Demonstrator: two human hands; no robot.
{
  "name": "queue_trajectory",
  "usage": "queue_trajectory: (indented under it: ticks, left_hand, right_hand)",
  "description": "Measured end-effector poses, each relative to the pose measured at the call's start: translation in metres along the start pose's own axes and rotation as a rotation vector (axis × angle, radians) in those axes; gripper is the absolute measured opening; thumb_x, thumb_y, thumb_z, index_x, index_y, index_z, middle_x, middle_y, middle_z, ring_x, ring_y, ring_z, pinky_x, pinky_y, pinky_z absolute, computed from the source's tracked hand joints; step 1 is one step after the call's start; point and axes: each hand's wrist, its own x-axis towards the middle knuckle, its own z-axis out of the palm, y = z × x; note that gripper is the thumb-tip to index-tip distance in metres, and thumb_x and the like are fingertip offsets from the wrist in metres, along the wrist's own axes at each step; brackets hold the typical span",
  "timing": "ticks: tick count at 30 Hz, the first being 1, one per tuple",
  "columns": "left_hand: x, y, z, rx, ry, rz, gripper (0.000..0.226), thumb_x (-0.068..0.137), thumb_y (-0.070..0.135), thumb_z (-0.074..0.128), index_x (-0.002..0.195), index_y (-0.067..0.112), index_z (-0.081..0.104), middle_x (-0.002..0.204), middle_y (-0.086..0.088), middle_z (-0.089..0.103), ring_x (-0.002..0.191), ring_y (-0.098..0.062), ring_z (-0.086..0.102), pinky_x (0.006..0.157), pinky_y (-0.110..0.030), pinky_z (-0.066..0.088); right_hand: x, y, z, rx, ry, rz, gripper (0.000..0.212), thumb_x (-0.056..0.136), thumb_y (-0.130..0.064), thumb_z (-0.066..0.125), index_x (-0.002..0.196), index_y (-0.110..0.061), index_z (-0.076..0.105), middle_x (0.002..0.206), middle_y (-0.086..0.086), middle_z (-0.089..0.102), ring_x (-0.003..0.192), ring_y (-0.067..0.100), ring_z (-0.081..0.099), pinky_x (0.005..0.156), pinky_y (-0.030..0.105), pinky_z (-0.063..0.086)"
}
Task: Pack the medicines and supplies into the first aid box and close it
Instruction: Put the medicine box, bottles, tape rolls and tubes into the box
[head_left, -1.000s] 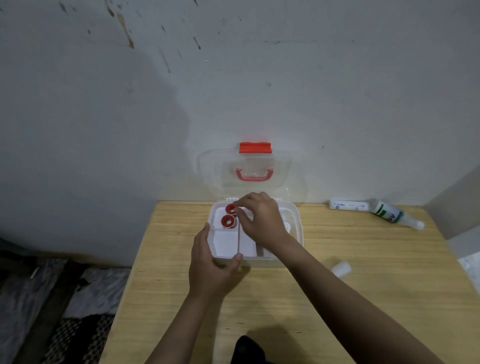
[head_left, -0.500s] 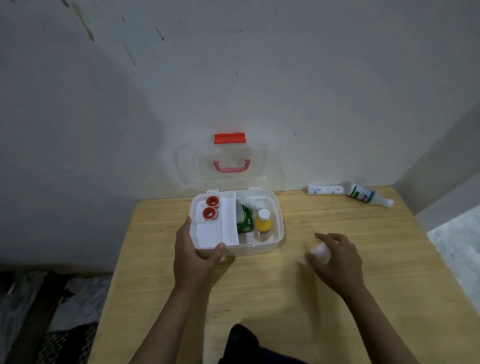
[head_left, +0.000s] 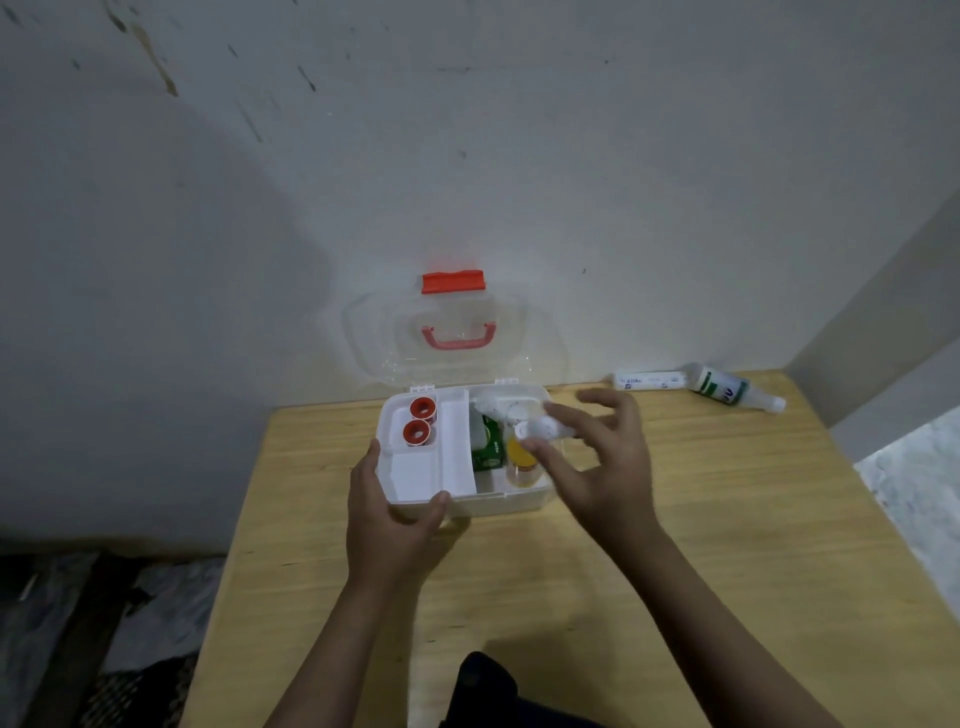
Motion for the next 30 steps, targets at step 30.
queue_trajectory:
  ticks: [30]
  left_hand:
    - [-0.001,0.000,0.001,-0.055,0.011,-0.037,0.101,0.054,0.052,0.077,0.141,0.031,0.030,0.132,0.013,0.043,0.121,-0.008,0.046,0.088,-0.020,0.044]
  right_hand:
    - [0.080,0.124,0.019,-0.450,-0.150,0.292,0.025,0.087,-0.007,0.053,0.109,-0.005,0.064,0.108,0.018,0.061,0.097,0.035,0.058,0.073,0.036,0.047]
